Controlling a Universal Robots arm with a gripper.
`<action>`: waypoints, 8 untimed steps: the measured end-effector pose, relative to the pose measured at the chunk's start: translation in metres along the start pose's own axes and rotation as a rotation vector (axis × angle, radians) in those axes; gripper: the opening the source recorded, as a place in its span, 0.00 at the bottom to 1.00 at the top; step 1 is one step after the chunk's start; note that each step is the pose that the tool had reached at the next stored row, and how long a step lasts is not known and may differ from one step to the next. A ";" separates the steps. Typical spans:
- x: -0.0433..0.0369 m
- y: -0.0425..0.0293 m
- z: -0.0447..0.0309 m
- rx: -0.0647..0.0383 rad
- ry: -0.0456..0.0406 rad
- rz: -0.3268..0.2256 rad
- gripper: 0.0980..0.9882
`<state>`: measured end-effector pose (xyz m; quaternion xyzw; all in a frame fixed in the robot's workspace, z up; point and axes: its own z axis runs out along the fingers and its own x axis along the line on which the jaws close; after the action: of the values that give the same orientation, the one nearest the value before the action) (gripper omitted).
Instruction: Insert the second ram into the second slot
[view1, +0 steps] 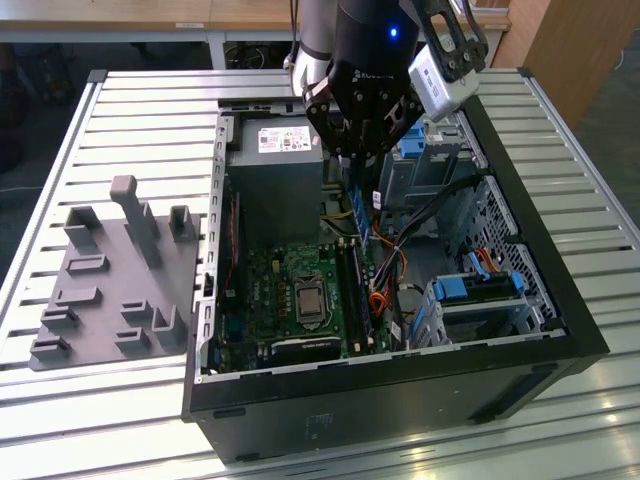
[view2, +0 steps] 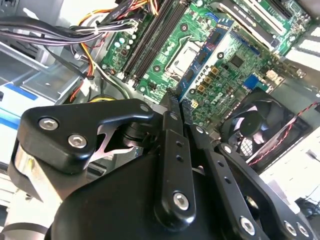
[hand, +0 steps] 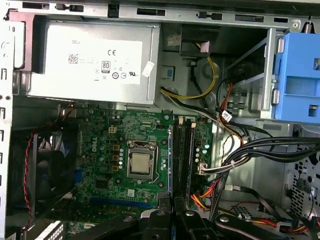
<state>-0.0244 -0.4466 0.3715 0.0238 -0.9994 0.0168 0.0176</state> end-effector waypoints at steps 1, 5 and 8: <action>0.0000 0.0000 0.0000 0.001 0.0003 0.007 0.05; -0.0001 0.0000 0.0000 0.002 0.0014 0.037 0.05; -0.0001 0.0000 0.0000 0.004 0.0022 0.059 0.05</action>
<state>-0.0242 -0.4466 0.3714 -0.0058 -0.9996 0.0193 0.0181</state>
